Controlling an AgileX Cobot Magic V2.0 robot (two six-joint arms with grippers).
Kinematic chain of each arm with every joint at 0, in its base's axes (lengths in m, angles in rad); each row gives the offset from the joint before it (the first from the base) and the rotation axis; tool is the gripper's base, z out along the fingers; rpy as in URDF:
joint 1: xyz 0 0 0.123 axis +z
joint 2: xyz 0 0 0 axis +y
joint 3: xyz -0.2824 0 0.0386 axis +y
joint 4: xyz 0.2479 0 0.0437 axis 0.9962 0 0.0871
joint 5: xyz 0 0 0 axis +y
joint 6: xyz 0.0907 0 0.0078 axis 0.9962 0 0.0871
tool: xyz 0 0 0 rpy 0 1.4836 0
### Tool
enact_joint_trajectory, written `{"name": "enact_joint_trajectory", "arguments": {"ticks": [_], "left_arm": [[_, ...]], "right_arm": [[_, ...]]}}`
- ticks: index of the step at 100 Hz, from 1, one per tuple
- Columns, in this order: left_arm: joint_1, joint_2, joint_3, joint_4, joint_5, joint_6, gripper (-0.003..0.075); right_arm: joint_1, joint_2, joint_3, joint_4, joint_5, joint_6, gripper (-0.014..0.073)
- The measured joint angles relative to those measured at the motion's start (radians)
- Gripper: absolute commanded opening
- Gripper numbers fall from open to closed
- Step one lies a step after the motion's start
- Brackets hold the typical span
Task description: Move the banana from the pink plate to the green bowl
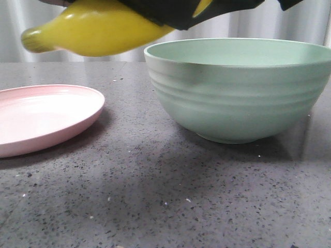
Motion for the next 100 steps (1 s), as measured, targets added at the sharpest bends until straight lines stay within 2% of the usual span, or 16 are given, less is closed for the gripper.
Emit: {"name": "enact_joint_trajectory", "arguments": {"ticks": [6,11,20,27,32,43,49,53,81,100], "left_arm": [[0.0,0.0,0.0,0.0,0.0,0.002,-0.002],[0.0,0.0,0.0,0.0,0.0,0.002,-0.002],[0.0,0.0,0.0,0.0,-0.004,0.004,-0.0013],[0.0,0.0,0.0,0.004,-0.012,0.004,0.0043],[0.0,0.0,0.0,0.008,-0.016,0.004,0.0127],[0.0,-0.002,0.0,0.013,-0.02,0.006,0.0331],[0.0,-0.002,0.0,0.013,-0.02,0.006,0.0411],[0.0,-0.005,0.0,0.013,-0.028,0.006,0.0436],[0.0,-0.048,-0.009,0.053,-0.068,0.006,0.0444],[0.0,-0.105,-0.009,0.06,-0.108,0.006,0.0442]], "right_arm": [[0.0,0.0,0.0,0.002,-0.002,0.0,0.0367],[0.0,0.0,0.0,0.002,-0.004,0.0,0.0317],[0.0,0.0,0.0,0.023,-0.012,0.018,0.0149],[0.0,0.0,-0.002,0.048,-0.029,0.046,0.001],[-0.002,0.0,-0.004,0.056,-0.039,0.057,-0.0069],[-0.002,0.0,-0.008,0.058,-0.044,0.056,-0.007],[-0.002,0.0,-0.008,0.039,-0.04,0.034,-0.007],[-0.002,0.0,-0.008,0.026,-0.027,0.019,-0.007],[-0.033,-0.006,-0.022,-0.04,-0.002,0.0,-0.007],[-0.123,-0.032,-0.089,-0.201,0.003,0.0,-0.007]]}}
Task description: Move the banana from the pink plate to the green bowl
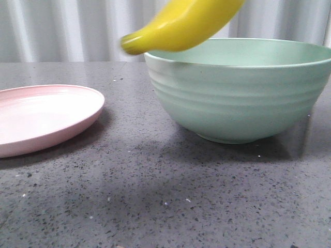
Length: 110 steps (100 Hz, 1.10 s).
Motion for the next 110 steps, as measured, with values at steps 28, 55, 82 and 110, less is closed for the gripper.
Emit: {"name": "enact_joint_trajectory", "arguments": {"ticks": [28,55,82,110], "left_arm": [[0.0,-0.042,0.0,0.0,-0.053,0.001,0.0442],[0.0,-0.042,0.0,0.0,-0.06,0.001,0.0442],[0.0,-0.042,0.0,0.0,-0.06,0.001,0.0442],[0.0,-0.042,0.0,0.0,-0.06,0.001,0.0442]], "right_arm": [[-0.09,0.023,-0.028,-0.181,-0.014,0.0,-0.0018],[-0.094,0.164,-0.028,-0.198,-0.014,-0.002,0.0155],[-0.094,0.188,-0.028,-0.202,-0.002,-0.002,0.0412],[-0.094,0.188,-0.028,-0.217,-0.004,-0.002,0.0419]]}}
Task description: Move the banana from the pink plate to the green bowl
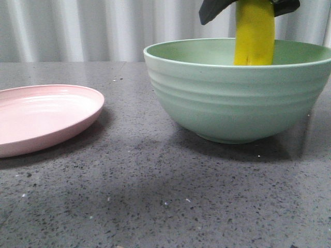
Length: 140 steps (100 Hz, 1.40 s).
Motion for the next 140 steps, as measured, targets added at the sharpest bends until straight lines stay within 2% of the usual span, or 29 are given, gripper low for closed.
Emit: {"name": "enact_joint_trajectory", "arguments": {"ticks": [46,55,77,102,124,140], "left_arm": [[0.0,0.0,0.0,0.0,0.0,0.0,0.0424],[0.0,0.0,0.0,-0.005,0.0,0.0,0.0335],[0.0,0.0,0.0,-0.019,0.0,0.0,-0.002],[0.0,0.0,0.002,-0.019,0.004,0.0,-0.002],[-0.002,-0.037,0.049,-0.021,0.0,0.0,-0.002],[-0.003,-0.13,0.141,-0.023,-0.059,0.0,-0.002]], "right_arm": [[0.0,-0.171,0.0,-0.058,0.004,-0.002,0.0408],[0.0,-0.213,0.0,-0.058,0.042,-0.002,0.0325],[0.0,-0.298,0.0,-0.058,0.145,-0.002,-0.0067],[0.0,-0.408,0.066,-0.058,0.179,-0.002,-0.0069],[0.0,-0.589,0.247,-0.058,0.159,-0.002,-0.0069],[0.0,-0.762,0.401,-0.058,0.074,-0.002,-0.0069]]}}
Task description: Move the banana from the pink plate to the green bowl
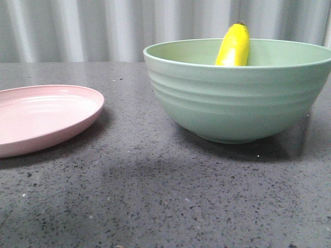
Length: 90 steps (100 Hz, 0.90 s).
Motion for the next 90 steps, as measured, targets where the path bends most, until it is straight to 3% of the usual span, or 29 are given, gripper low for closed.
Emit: {"name": "enact_joint_trajectory", "arguments": {"ticks": [30,63,90], "left_arm": [[0.0,-0.276,0.237,-0.004,-0.144,0.0,-0.002],[0.0,-0.528,0.465,-0.008,-0.18,0.0,-0.002],[0.0,-0.555,0.558,-0.01,-0.18,0.0,-0.002]], "right_arm": [[0.0,-0.307,0.275,-0.075,-0.227,0.0,-0.0068],[0.0,-0.481,0.39,-0.105,-0.235,-0.002,-0.0069],[0.0,-0.481,0.392,-0.107,-0.231,-0.002,-0.0069]]}}
